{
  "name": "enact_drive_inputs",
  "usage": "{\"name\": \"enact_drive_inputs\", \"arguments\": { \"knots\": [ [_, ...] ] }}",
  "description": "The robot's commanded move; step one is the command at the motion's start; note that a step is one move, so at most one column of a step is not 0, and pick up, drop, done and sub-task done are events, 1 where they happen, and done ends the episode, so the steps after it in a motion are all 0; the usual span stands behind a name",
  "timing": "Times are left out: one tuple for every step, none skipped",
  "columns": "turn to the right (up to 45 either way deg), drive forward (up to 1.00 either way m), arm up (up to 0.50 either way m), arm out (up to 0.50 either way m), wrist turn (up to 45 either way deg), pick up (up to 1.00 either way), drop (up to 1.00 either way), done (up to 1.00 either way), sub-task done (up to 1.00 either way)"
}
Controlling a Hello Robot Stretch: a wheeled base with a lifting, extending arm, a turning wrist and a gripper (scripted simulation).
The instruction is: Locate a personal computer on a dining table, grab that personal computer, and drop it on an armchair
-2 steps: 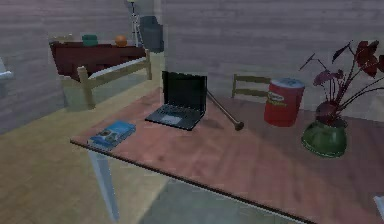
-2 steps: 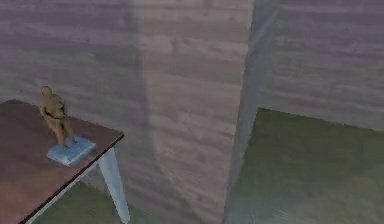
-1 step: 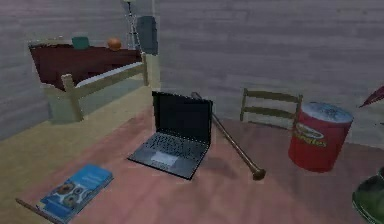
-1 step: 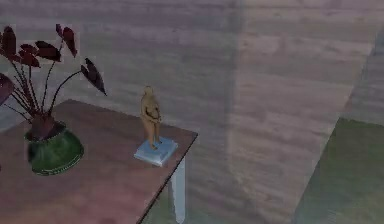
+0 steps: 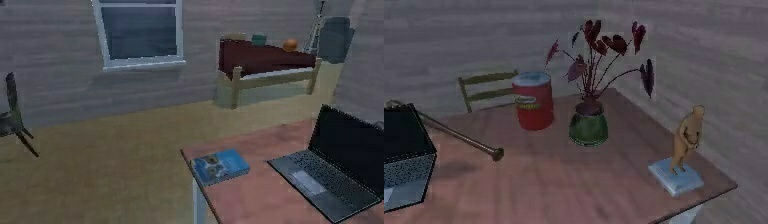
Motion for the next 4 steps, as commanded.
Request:
{"name": "enact_drive_inputs", "arguments": {
  "knots": [
    [-45.0,0.00,0.00,0.00,0.0,0.00,0.00,0.00,0.00],
    [0.0,0.00,0.50,0.00,0.0,0.00,0.00,0.00,0.00],
    [0.0,0.00,0.36,0.00,0.0,0.00,0.00,0.00,0.00],
    [0.0,0.00,0.00,0.36,0.0,0.00,0.00,0.00,0.00]
  ]
}}
